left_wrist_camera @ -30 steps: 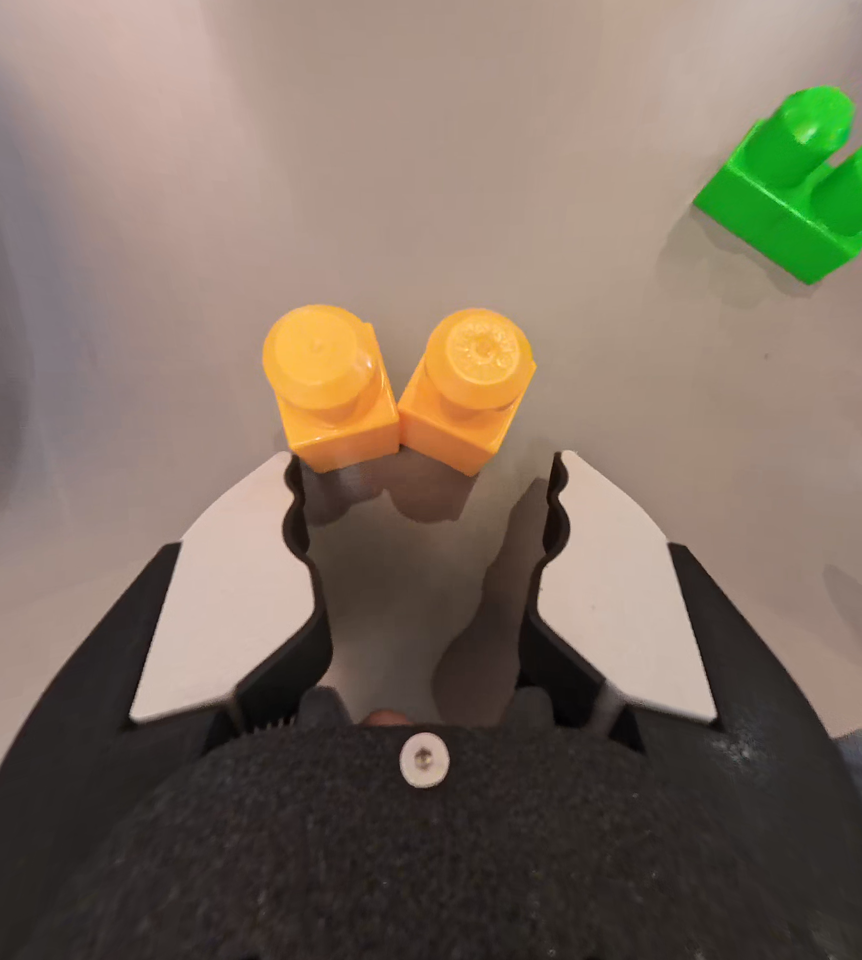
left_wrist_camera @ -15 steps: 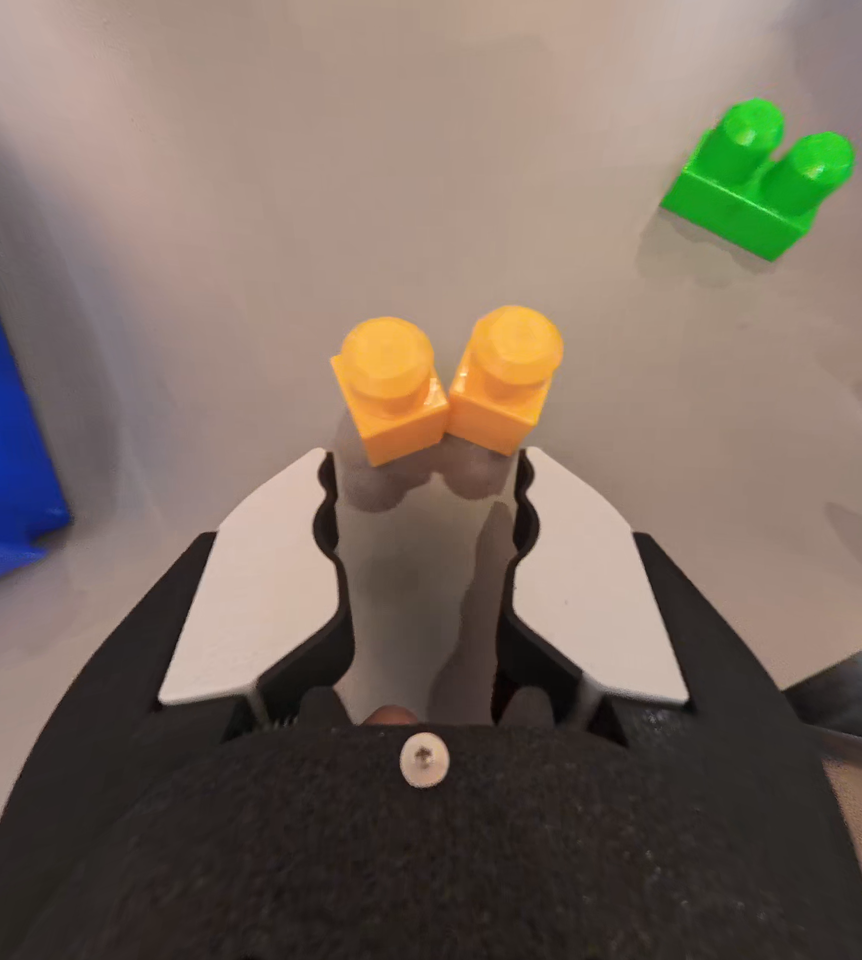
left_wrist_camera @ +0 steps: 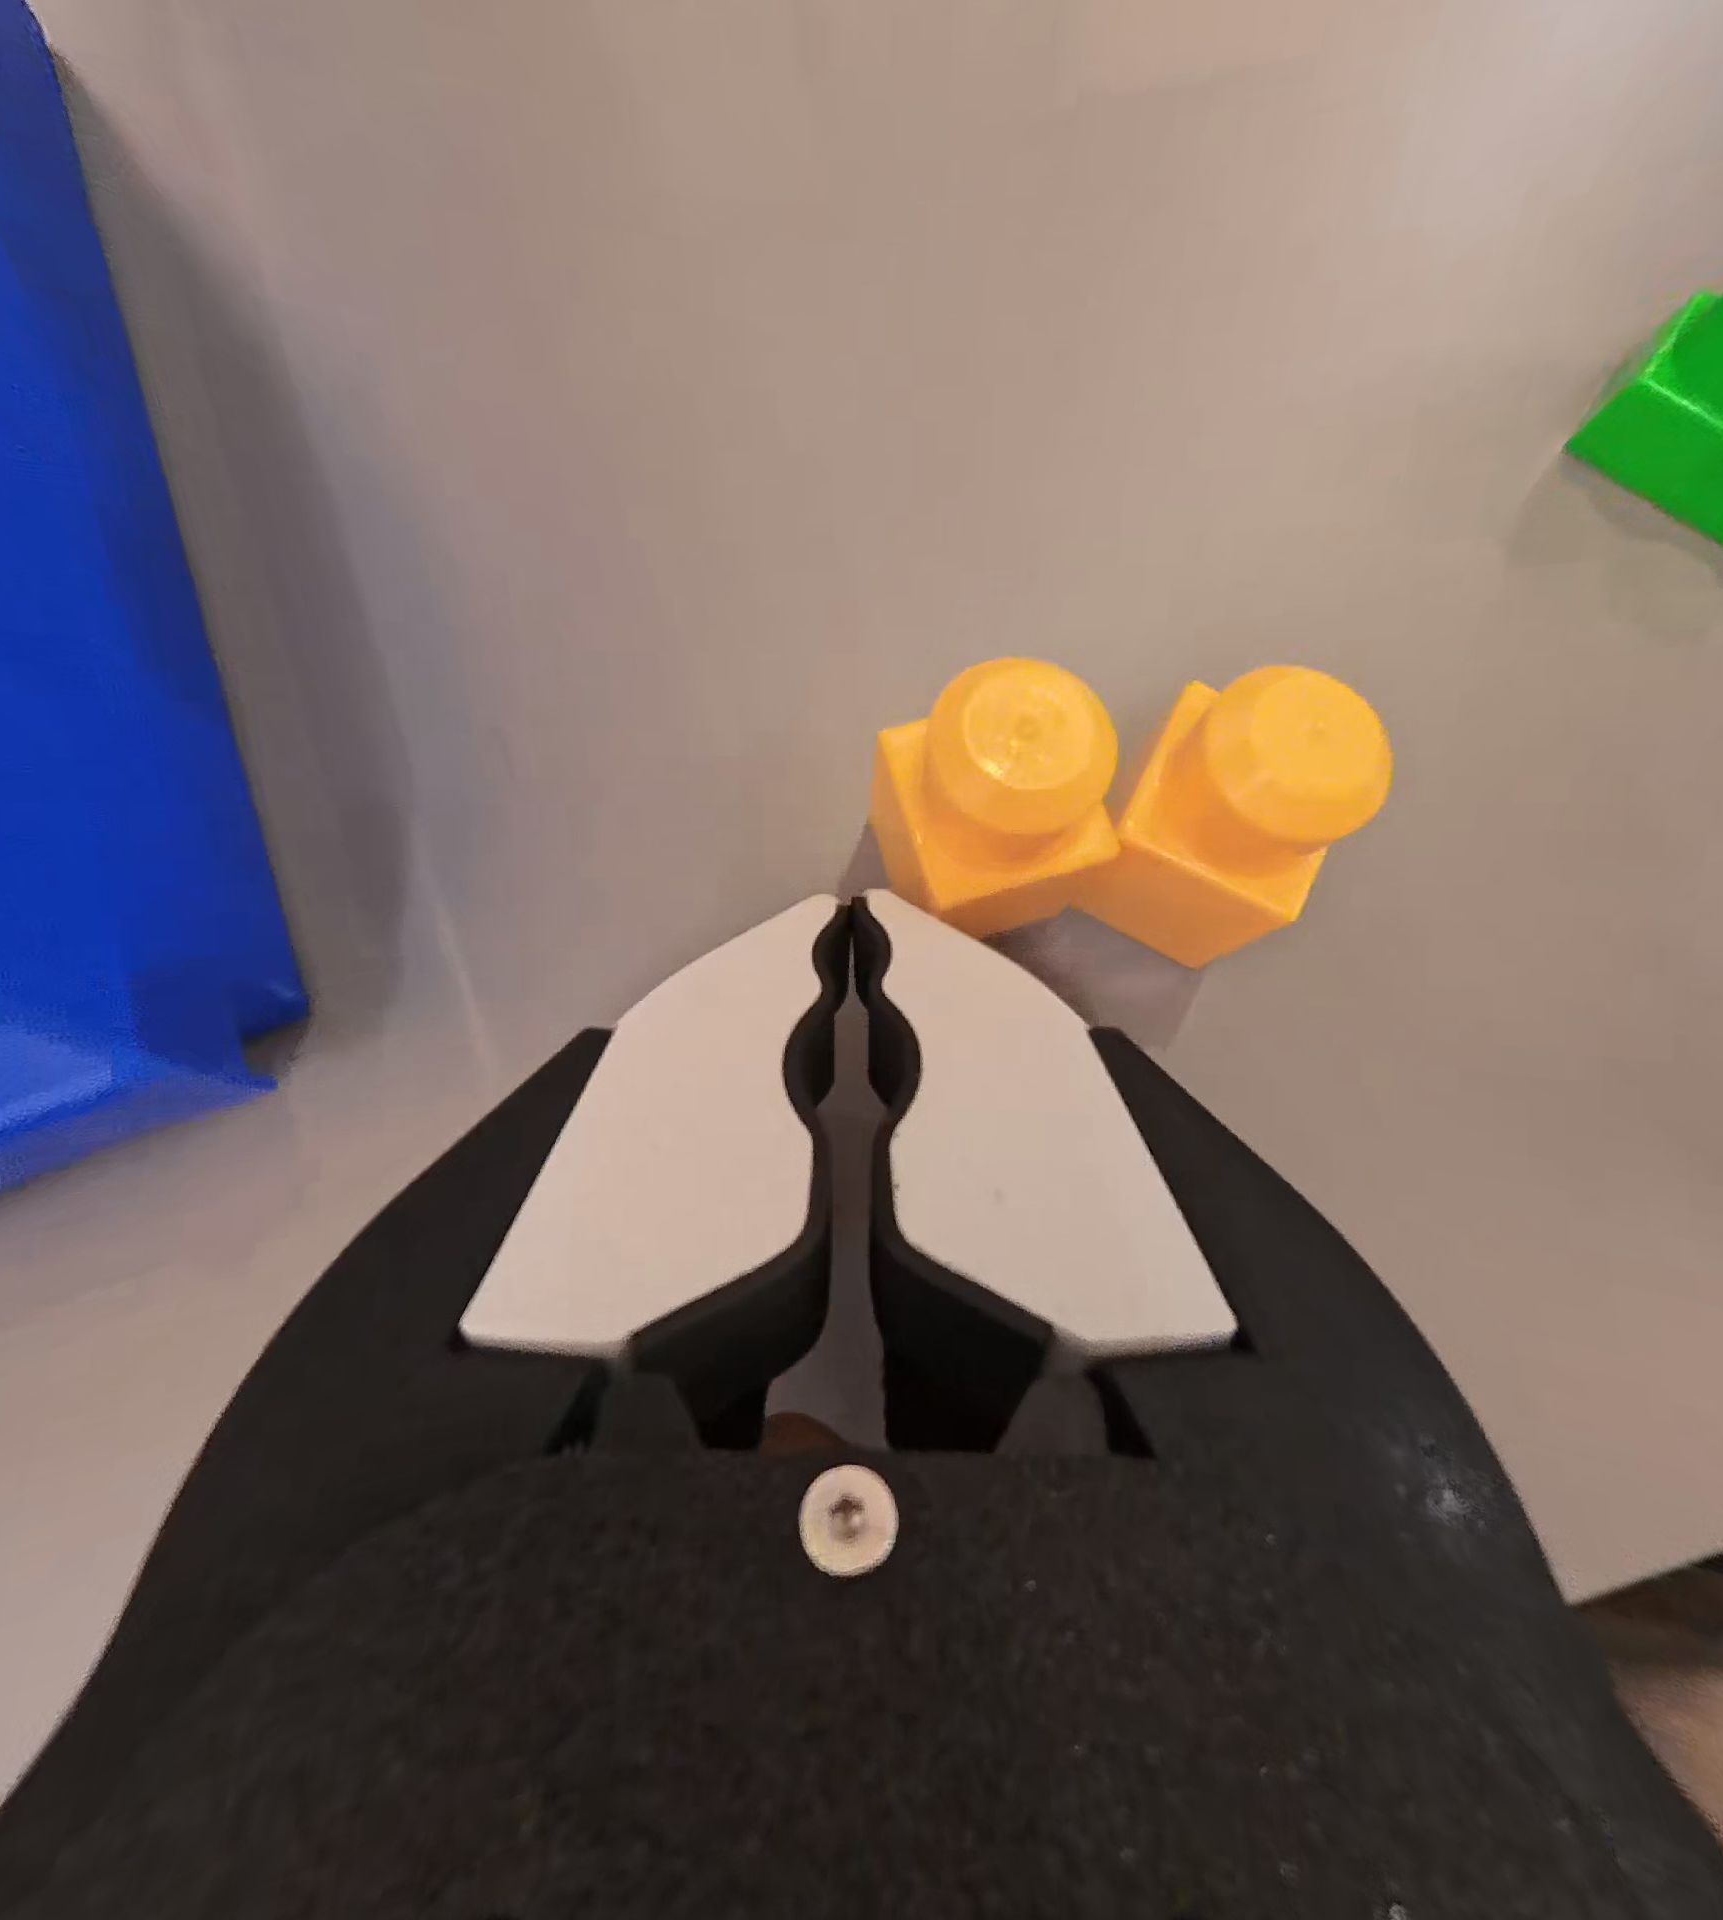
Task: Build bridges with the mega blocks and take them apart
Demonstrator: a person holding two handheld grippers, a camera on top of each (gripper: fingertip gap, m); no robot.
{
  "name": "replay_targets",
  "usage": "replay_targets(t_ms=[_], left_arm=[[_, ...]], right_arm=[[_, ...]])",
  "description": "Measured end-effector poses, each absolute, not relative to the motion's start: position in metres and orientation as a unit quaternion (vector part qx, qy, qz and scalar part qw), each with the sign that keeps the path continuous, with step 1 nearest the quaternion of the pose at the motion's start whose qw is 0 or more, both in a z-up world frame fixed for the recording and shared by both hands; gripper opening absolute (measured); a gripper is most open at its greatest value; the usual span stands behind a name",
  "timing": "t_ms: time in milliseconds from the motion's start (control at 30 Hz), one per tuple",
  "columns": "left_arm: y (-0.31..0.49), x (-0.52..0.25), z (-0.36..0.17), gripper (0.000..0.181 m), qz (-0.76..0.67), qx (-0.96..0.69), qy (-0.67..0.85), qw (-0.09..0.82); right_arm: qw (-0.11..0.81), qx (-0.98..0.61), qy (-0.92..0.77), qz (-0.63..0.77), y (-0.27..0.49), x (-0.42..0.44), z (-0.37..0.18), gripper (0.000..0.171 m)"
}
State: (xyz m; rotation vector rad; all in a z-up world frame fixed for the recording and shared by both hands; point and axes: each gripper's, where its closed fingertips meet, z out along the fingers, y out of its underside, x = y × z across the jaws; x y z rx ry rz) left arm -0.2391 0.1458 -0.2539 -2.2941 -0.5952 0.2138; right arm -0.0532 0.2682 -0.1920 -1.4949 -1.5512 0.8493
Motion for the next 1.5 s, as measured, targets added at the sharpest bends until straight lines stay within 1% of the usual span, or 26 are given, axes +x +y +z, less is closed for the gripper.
replay_targets(t_ms=[500, 600, 733, 900, 1033, 1500], left_arm=[[0.171, -0.258, -0.254, 0.000, 0.110, -0.908, -0.182, 0.362], [0.170, -0.274, -0.244, 0.000, 0.150, -0.903, -0.177, 0.361], [0.184, -0.280, -0.226, 0.000, 0.154, -0.902, -0.145, 0.376], [0.206, -0.252, -0.207, 0.000, 0.073, -0.920, -0.035, 0.384], [0.208, -0.239, -0.223, 0.000, 0.006, -0.943, 0.000, 0.333], [0.211, -0.221, -0.231, 0.000, -0.050, -0.939, 0.022, 0.340]], right_arm=[[0.401, -0.593, -0.614, 0.334, 0.269, -0.052, -0.192, 0.056], [0.400, -0.593, -0.615, 0.331, 0.270, -0.052, -0.193, 0.055], [0.400, -0.594, -0.614, 0.332, 0.271, -0.052, -0.193, 0.054], [0.400, -0.594, -0.615, 0.330, 0.271, -0.051, -0.194, 0.054], [0.402, -0.593, -0.615, 0.329, 0.271, -0.051, -0.193, 0.054], [0.401, -0.591, -0.619, 0.327, 0.269, -0.051, -0.192, 0.053]])
